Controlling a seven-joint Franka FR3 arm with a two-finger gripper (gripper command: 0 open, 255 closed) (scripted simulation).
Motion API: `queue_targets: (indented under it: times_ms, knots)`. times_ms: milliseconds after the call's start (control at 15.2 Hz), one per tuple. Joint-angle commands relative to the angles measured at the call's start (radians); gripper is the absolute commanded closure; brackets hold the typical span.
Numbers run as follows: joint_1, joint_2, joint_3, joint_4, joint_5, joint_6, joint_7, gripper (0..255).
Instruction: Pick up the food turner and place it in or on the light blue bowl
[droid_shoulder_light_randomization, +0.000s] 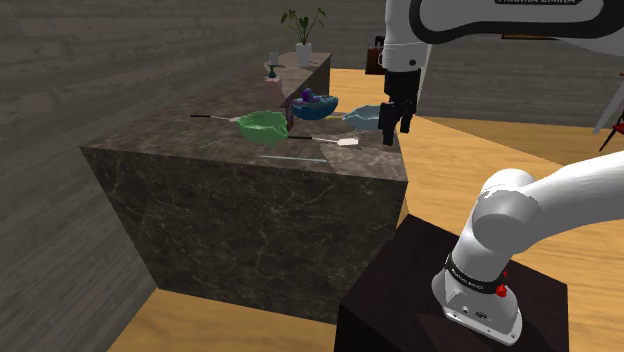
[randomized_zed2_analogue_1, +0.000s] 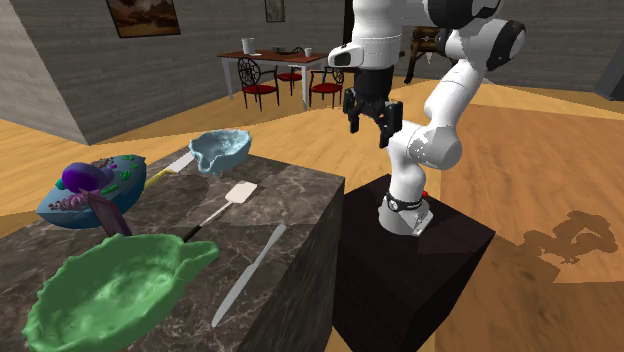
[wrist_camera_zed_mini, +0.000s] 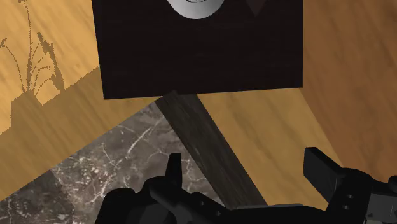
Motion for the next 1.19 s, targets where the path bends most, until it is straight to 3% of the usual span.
queue_targets:
  times_ms: [0, 594, 1122]
  knots:
    - [0.0, 0.0, 0.0, 0.0, 0.0, 0.0, 0.0, 0]
    - [0.002, 0.238, -0.139, 0.049, -0.087, 0.241, -0.251, 0]
    - [0.018, 0.507, -0.238, 0.195, -0.084, 0.409, -0.469, 0]
